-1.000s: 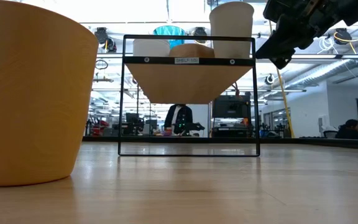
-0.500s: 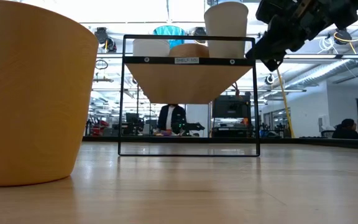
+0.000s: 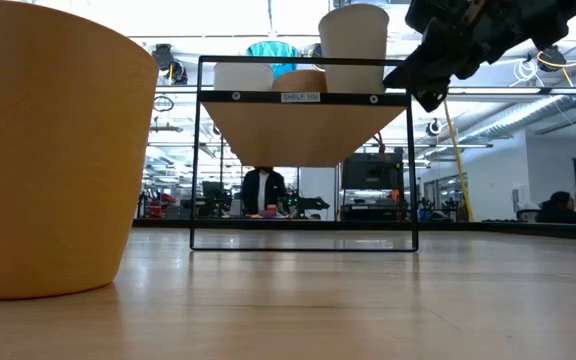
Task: Stack small to large cups/mugs on shelf
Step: Put the white cup on the shelf, then put the orange cup on the shelf
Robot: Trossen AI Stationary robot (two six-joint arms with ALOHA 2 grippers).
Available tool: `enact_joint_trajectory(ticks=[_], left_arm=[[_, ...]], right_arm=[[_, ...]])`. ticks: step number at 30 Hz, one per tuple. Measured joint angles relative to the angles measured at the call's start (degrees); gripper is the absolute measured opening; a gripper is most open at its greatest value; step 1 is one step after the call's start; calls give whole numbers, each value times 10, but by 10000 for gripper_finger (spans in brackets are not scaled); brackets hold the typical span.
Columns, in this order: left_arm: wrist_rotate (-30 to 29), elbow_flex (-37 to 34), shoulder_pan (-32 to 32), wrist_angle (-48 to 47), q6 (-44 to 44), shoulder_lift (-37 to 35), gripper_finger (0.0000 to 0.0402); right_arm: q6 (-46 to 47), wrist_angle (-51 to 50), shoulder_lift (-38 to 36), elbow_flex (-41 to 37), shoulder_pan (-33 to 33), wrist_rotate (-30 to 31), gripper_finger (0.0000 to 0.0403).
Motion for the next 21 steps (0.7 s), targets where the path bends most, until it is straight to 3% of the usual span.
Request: enact_joint_trajectory(ticks=[11,21], left_arm=[[72,0,-2,-51,-8,0,5],[89,0,-30,-245,-99,15,5]], right_arm=[[38,-50,-29,0,19,-17,0],[117,-105,-82,0,81,-29,0]])
